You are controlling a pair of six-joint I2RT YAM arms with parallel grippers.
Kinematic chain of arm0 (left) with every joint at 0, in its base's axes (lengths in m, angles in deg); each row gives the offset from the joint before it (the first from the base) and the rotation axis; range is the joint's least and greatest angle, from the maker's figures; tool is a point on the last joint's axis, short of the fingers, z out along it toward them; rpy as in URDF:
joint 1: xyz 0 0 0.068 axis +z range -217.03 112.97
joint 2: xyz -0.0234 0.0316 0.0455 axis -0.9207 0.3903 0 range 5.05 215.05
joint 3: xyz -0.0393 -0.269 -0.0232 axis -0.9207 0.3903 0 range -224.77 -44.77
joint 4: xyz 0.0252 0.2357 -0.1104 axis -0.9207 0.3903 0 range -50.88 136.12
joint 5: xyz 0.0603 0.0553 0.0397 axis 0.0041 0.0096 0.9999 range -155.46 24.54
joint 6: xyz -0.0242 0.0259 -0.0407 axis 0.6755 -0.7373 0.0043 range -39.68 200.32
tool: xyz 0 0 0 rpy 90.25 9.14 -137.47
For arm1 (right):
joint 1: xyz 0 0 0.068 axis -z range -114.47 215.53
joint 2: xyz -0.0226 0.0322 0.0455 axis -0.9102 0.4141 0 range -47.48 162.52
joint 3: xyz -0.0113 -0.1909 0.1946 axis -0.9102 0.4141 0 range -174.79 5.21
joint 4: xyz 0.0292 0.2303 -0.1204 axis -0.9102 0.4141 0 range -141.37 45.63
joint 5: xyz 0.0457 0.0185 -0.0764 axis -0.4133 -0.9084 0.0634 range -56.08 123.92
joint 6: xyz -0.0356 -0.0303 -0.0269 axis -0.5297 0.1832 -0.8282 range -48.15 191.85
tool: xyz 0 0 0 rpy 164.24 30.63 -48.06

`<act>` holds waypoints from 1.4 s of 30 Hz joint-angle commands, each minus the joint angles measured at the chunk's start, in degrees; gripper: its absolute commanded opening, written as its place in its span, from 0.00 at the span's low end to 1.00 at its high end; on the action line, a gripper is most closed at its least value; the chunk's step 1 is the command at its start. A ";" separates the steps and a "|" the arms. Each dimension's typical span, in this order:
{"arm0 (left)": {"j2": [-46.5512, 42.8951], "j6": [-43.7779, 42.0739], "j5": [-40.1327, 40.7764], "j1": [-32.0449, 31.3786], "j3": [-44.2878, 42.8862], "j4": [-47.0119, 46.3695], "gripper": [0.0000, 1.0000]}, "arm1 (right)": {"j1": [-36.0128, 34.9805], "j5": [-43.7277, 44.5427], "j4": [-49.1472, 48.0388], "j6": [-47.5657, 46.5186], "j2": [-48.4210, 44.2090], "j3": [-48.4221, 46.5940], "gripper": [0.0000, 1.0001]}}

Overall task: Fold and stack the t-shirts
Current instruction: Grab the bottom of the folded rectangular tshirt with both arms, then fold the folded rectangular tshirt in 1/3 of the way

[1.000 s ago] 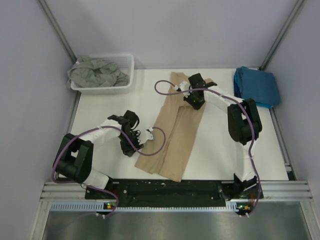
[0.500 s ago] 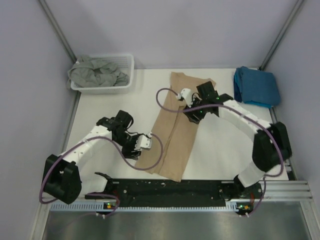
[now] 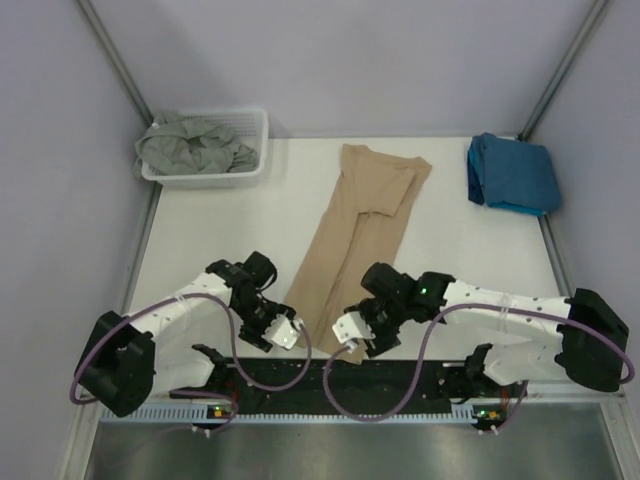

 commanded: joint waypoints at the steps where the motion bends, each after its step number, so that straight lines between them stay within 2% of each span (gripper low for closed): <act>1: 1.29 1.53 3.94 -1.76 1.09 -5.02 0.65 | -8.06 2.74 -4.09 1.06 0.34 4.15 0.64; 7: 3.49 5.48 6.31 -3.78 1.26 -8.36 0.62 | -14.05 7.76 -14.03 3.70 7.19 5.13 0.59; 11: 5.95 7.95 8.50 -5.80 1.70 -8.98 0.54 | -14.57 6.71 -16.15 3.70 10.62 5.05 0.48; 12: 6.65 8.30 10.34 -6.24 1.88 -8.98 0.53 | -14.57 6.45 -15.97 3.96 11.50 5.04 0.40; 13: 7.61 8.91 11.66 -6.68 2.14 -9.24 0.51 | -14.57 6.09 -15.36 4.05 12.03 4.96 0.29; 15: 9.02 10.06 13.25 -7.03 2.06 -9.59 0.39 | -14.58 4.87 -14.22 3.88 12.56 5.04 0.08; 16: 9.73 10.76 13.35 -7.30 1.80 -9.59 0.28 | -14.57 4.69 -13.52 3.70 12.39 5.04 0.00; 18: 10.43 12.60 12.21 -8.43 0.66 -8.28 0.05 | -14.66 4.60 -11.94 3.53 10.90 5.04 0.00; 19: 10.52 13.48 11.16 -9.31 -0.31 -6.80 0.00 | -14.66 4.42 -11.32 3.35 9.59 5.04 0.00; 23: 7.90 15.34 3.70 -10.55 -6.63 0.50 0.00 | -12.39 2.23 -10.52 5.10 3.26 5.22 0.00; 25: 5.96 18.13 2.97 -10.55 -9.01 -1.58 0.00 | -7.75 1.00 -10.79 7.82 0.97 4.70 0.00; 27: 5.51 22.87 5.86 -10.55 -12.08 -4.48 0.00 | -1.86 1.60 -11.83 9.32 -0.70 4.26 0.00; 35: 19.91 37.03 14.04 -6.86 -32.02 -9.59 0.00 | 17.57 4.76 -25.09 14.33 -1.33 4.69 0.00; 38: 26.15 40.02 16.15 -4.23 -39.32 -11.78 0.00 | 23.73 4.95 -30.10 14.69 1.21 4.08 0.00; 42: 33.88 41.44 16.25 -1.68 -49.34 -13.19 0.00 | 28.48 5.03 -35.13 13.73 6.30 2.15 0.00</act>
